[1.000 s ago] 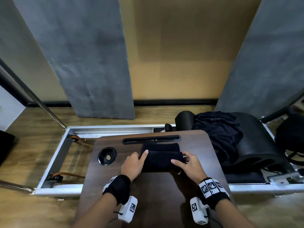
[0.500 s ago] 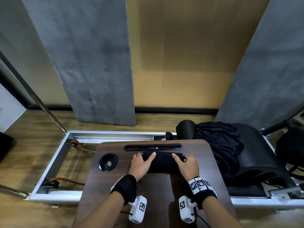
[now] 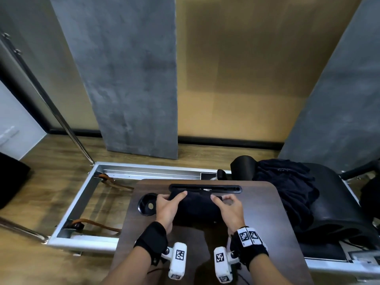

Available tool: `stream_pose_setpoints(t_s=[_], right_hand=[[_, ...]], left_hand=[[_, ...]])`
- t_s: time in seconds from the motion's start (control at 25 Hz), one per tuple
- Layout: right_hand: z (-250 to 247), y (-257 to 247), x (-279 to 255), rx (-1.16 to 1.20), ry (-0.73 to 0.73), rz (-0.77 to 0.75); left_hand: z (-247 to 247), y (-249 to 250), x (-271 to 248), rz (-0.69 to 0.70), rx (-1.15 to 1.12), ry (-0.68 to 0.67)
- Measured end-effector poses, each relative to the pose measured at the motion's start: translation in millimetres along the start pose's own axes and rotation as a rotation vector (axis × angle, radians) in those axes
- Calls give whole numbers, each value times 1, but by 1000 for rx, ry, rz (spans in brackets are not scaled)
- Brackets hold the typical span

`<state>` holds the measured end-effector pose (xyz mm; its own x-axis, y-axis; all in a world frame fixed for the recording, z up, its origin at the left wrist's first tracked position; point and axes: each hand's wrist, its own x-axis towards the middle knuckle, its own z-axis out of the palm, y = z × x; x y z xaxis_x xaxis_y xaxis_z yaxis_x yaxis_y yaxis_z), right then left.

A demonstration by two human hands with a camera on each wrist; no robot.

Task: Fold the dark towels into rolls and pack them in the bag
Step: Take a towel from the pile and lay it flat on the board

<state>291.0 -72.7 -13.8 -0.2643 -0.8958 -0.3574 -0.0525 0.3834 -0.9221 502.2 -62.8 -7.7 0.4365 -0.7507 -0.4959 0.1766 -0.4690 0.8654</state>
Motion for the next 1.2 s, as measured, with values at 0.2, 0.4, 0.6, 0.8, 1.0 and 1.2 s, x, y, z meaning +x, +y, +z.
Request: stream_pose_setpoints(t_s=[0.2,0.4,0.6,0.8,1.0,1.2], right_hand=[[69,-17,-5,21,-152,-37],[110,-14,-5,-72,-211,-12],[137,-6,-15,-210,20,-84],[145,-6,-20,-280,140,-87],[150,-2,-20,-371,170,-135],[151,0,-20,-447,145,-176]], left_hand=[[-53,6,23,129,-17,170],[-89,15,52,117,112,166],[-103,16,74,139,219,136],[-115,3,71,220,204,63],[-118,3,80,276,342,85],[-120,10,95,221,393,69]])
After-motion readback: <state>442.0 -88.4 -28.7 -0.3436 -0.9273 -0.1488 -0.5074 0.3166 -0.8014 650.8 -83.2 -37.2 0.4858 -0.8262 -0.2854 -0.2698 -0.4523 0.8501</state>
